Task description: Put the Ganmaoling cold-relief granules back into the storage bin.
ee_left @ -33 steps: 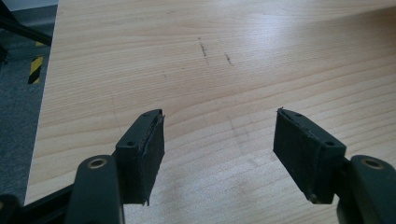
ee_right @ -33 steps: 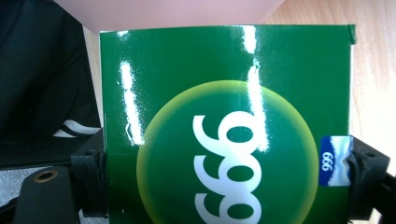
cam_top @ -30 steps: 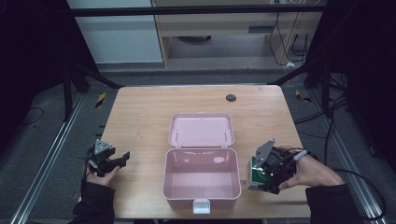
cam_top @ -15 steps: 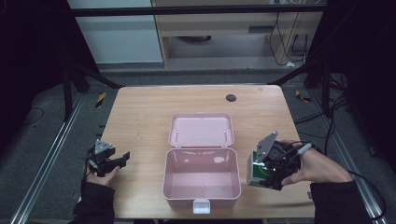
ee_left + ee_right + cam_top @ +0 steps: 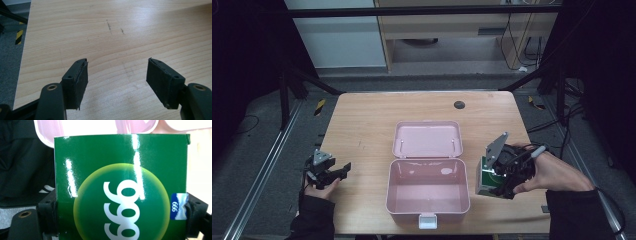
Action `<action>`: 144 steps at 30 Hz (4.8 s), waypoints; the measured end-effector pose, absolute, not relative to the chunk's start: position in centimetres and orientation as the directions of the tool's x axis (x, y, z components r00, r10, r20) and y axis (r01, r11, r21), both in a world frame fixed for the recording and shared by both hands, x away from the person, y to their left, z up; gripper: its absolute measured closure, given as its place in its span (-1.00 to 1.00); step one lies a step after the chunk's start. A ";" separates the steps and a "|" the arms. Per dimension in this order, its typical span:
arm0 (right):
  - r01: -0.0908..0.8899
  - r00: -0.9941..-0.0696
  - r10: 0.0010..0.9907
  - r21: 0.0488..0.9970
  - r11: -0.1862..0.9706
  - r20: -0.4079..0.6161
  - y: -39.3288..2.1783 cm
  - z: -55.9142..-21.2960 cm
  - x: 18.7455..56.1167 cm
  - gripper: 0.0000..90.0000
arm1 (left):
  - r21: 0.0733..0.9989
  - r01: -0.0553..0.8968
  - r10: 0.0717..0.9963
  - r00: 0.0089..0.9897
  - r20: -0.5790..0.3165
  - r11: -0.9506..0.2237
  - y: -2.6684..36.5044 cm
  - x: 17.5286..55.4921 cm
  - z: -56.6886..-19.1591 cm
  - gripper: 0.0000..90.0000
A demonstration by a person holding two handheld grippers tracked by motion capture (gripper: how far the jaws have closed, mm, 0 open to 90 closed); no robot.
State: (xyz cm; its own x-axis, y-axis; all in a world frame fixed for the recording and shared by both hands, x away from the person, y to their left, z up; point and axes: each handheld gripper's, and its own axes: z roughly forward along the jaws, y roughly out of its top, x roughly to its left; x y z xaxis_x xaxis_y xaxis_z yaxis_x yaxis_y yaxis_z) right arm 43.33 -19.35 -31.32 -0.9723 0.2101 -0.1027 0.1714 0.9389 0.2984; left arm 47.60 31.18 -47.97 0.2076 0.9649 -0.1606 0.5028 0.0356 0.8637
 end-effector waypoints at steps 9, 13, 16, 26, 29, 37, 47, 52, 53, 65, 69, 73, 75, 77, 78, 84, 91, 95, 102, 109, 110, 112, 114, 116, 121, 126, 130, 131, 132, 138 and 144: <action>0.139 -0.975 0.185 0.314 0.939 -0.123 -17.9 -29.4 43.3 -0.66 | 0.864 0.503 0.965 0.207 -0.161 0.036 31.2 47.6 -48.0 -0.27; 0.125 -0.976 0.174 0.318 0.940 -0.130 -17.0 -28.7 43.3 -0.66 | 0.864 0.502 0.965 0.207 -0.160 0.036 31.2 47.6 -48.0 -0.27; 0.116 -0.977 0.166 0.314 0.942 -0.137 -16.3 -28.3 43.4 -0.66 | 0.864 0.502 0.965 0.207 -0.161 0.037 31.2 47.6 -48.0 -0.27; 0.087 -0.980 0.138 0.315 0.945 -0.143 -13.6 -28.0 43.7 -0.66 | 0.864 0.503 0.965 0.208 -0.161 0.035 31.2 47.6 -48.0 -0.27; 0.074 -0.982 0.126 0.318 0.945 -0.144 -12.7 -28.1 43.7 -0.66 | 0.864 0.502 0.965 0.209 -0.160 0.035 31.2 47.6 -47.9 -0.27; 0.051 -0.986 0.096 0.302 0.952 -0.135 -10.9 -28.7 44.0 -0.66 | 0.864 0.502 0.965 0.208 -0.161 0.036 31.2 47.6 -47.9 -0.27; 0.027 -0.989 0.070 0.315 0.949 -0.128 -9.1 -29.4 44.2 -0.66 | 0.866 0.499 0.965 0.207 -0.163 0.039 31.2 47.6 -47.9 -0.27; 0.021 -0.990 0.064 0.317 0.948 -0.125 -8.7 -29.9 44.3 -0.66 | 0.865 0.500 0.965 0.208 -0.161 0.037 31.2 47.6 -47.9 -0.27; 0.019 -0.990 0.062 0.314 0.949 -0.129 -8.6 -30.0 44.3 -0.66 | 0.865 0.500 0.965 0.209 -0.161 0.037 31.2 47.6 -47.9 -0.27; 0.002 -0.994 0.036 0.305 0.952 -0.108 -8.1 -32.4 44.5 -0.66 | 0.865 0.500 0.965 0.209 -0.161 0.036 31.3 47.6 -47.9 -0.27; 0.002 -0.994 0.035 0.310 0.951 -0.103 -8.1 -33.0 44.5 -0.66 | 0.865 0.500 0.965 0.208 -0.161 0.036 31.3 47.6 -47.9 -0.27; -0.027 -0.993 0.008 0.285 0.958 -0.121 -7.9 -33.8 44.4 -0.66 | 0.865 0.500 0.965 0.208 -0.161 0.036 31.3 47.6 -47.9 -0.27; -0.030 -0.993 0.003 0.282 0.959 -0.115 -7.7 -34.1 44.4 -0.66 | 0.866 0.499 0.965 0.208 -0.161 0.037 31.3 47.6 -47.9 -0.27; -0.031 -0.994 0.001 0.283 0.959 -0.112 -7.5 -34.3 44.4 -0.66 | 0.867 0.498 0.965 0.207 -0.162 0.039 31.3 47.6 -47.9 -0.27; -0.040 -0.993 -0.007 0.284 0.958 -0.115 -7.4 -34.4 44.4 -0.66 | 0.866 0.498 0.965 0.207 -0.163 0.039 31.3 47.6 -47.9 -0.27; -0.017 -0.996 0.011 0.295 0.955 -0.092 -8.0 -35.5 44.5 -0.66 | 0.865 0.501 0.965 0.209 -0.159 0.034 31.3 47.6 -47.9 -0.27; -0.007 -0.997 0.015 0.281 0.960 -0.076 -8.2 -36.7 44.7 -0.66 | 0.864 0.503 0.965 0.210 -0.158 0.033 31.2 47.6 -47.9 -0.27; -0.014 -0.997 0.005 0.265 0.964 -0.072 -7.9 -37.3 44.8 -0.66 | 0.866 0.500 0.965 0.209 -0.159 0.034 31.3 47.6 -47.9 -0.27; -0.019 -0.997 -0.001 0.235 0.972 -0.077 -7.6 -38.1 45.0 -0.67 | 0.865 0.500 0.965 0.209 -0.159 0.034 31.3 47.6 -47.9 -0.27; 0.012 -0.998 0.027 0.248 0.969 -0.055 -7.9 -39.0 45.2 -0.68 | 0.864 0.503 0.965 0.211 -0.158 0.031 31.3 47.6 -47.9 -0.27; 0.016 -0.998 0.031 0.245 0.969 -0.056 -7.9 -39.1 45.2 -0.68 | 0.864 0.503 0.965 0.210 -0.157 0.031 31.3 47.6 -47.9 -0.27; 0.009 -0.998 0.022 0.231 0.973 -0.056 -7.7 -39.3 45.3 -0.69 | 0.865 0.501 0.965 0.210 -0.158 0.033 31.3 47.6 -47.9 -0.27; 0.019 -0.998 0.030 0.209 0.978 -0.050 -7.6 -39.7 45.4 -0.69 | 0.865 0.501 0.965 0.209 -0.159 0.034 31.3 47.6 -47.9 -0.27; 0.015 -0.998 0.026 0.198 0.980 -0.052 -7.6 -39.8 45.5 -0.70 | 0.864 0.502 0.965 0.209 -0.159 0.034 31.3 47.6 -47.9 -0.27; 0.012 -0.998 0.027 0.240 0.971 -0.059 -7.8 -39.2 45.4 -0.72 | 0.864 0.503 0.965 0.211 -0.157 0.031 31.3 47.6 -47.9 -0.27; 0.021 -0.996 0.048 0.313 0.950 -0.079 -8.6 -37.7 45.2 -0.73 | 0.864 0.502 0.965 0.210 -0.159 0.033 31.2 47.6 -47.9 -0.27; 0.043 -0.989 0.095 0.402 0.914 -0.110 -9.6 -36.2 45.1 -0.75 | 0.865 0.501 0.965 0.209 -0.160 0.035 31.3 47.6 -47.9 -0.27; 0.043 -0.989 0.095 0.402 0.914 -0.110 -9.6 -36.2 45.1 -0.75 | 0.865 0.501 0.965 0.209 -0.160 0.035 31.3 47.6 -47.9 -0.26; 0.048 -0.987 0.107 0.417 0.908 -0.119 -9.9 -35.9 45.1 -0.75 | 0.865 0.501 0.965 0.209 -0.160 0.035 31.3 47.6 -47.9 -0.26; 0.056 -0.977 0.150 0.494 0.868 -0.154 -11.1 -34.5 45.1 -0.77 | 0.864 0.503 0.964 0.211 -0.161 0.034 31.2 47.6 -47.9 -0.26; 0.075 -0.965 0.203 0.569 0.819 -0.165 -12.2 -33.7 45.0 -0.79 | 0.864 0.502 0.964 0.210 -0.164 0.037 31.3 47.6 -47.9 -0.24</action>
State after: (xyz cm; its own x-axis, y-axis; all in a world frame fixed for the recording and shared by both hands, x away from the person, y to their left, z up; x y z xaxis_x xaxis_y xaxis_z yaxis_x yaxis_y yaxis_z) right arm 44.98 -12.23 -33.65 -0.9652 0.2026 -0.1651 0.0745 0.8189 0.5691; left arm 47.58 31.26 -47.85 0.2104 0.9638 -0.1637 0.5024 0.0370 0.8638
